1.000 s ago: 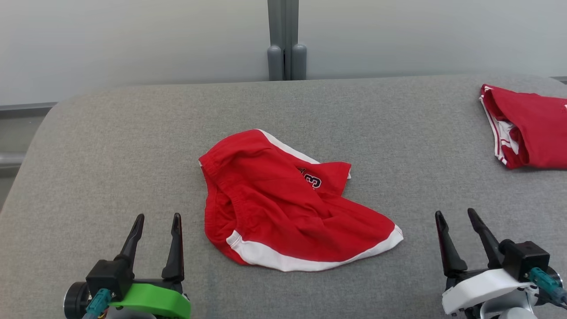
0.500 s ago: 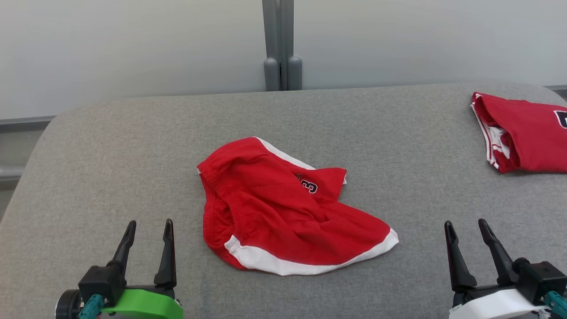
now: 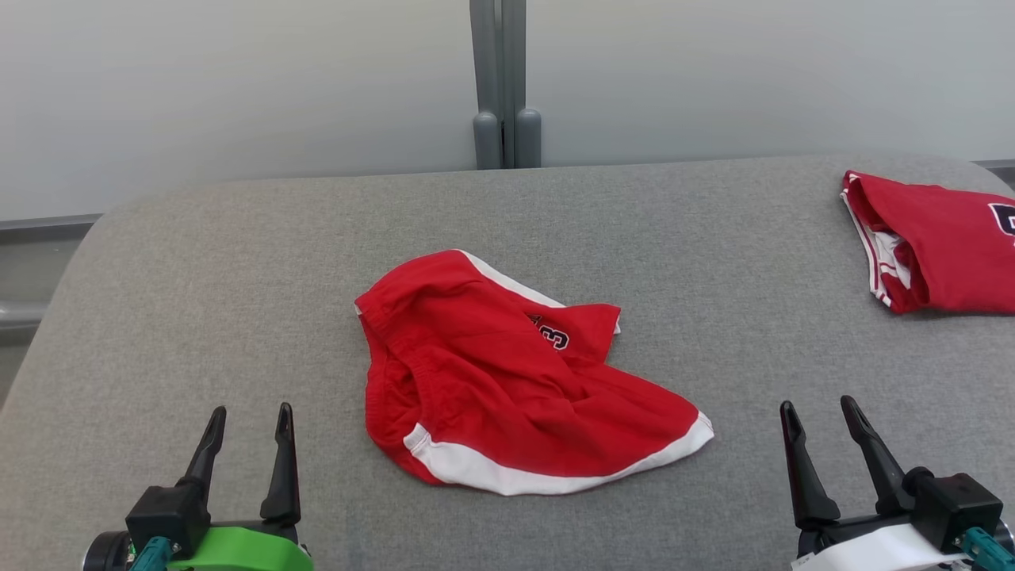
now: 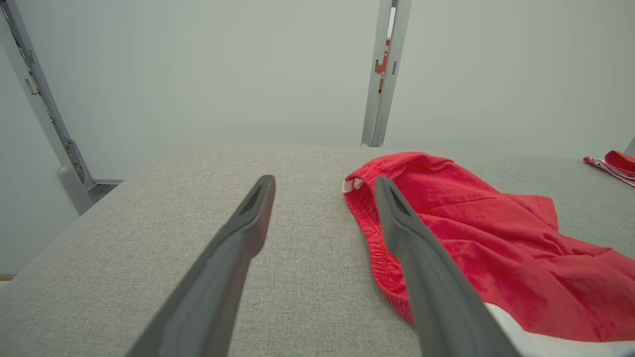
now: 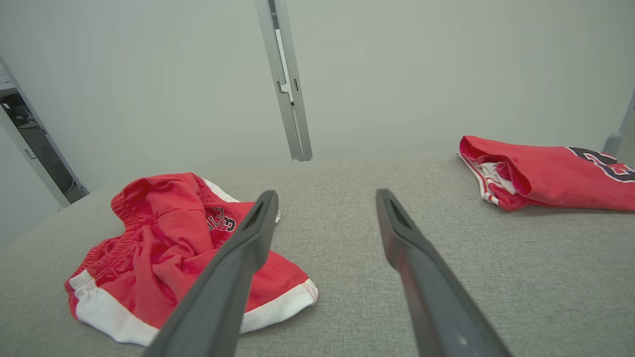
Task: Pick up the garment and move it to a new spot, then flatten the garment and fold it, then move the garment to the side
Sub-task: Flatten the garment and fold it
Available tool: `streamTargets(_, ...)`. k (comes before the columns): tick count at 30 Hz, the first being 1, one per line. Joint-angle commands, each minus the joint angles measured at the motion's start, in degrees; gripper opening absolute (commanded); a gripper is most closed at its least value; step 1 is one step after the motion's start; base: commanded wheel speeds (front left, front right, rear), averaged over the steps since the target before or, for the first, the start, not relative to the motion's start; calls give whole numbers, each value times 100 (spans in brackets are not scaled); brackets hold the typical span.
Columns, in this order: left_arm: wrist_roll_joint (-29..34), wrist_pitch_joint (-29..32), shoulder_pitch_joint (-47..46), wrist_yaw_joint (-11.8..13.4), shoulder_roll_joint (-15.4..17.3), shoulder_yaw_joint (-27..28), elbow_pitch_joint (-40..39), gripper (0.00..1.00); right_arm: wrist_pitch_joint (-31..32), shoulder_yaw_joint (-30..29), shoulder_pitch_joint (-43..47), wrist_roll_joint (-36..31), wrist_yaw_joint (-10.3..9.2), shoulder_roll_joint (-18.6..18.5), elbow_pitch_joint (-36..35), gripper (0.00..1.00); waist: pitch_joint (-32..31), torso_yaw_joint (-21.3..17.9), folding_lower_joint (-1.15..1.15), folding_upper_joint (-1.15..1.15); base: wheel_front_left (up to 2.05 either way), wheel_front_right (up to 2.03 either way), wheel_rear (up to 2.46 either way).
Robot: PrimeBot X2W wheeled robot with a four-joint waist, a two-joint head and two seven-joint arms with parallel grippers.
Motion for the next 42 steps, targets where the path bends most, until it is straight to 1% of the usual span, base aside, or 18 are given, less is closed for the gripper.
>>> streamTargets(1,-12,1,87,-17,36,2,0,100,-16,12,-37,7,-10,-18,23,100,-7,17,0,0,0,0,0)
streamTargets(42,-27,1,105,-17,32,-81,49,100,-16,144,-100,42,-10,-28,262,100,-8,82,0,0,0,0,0)
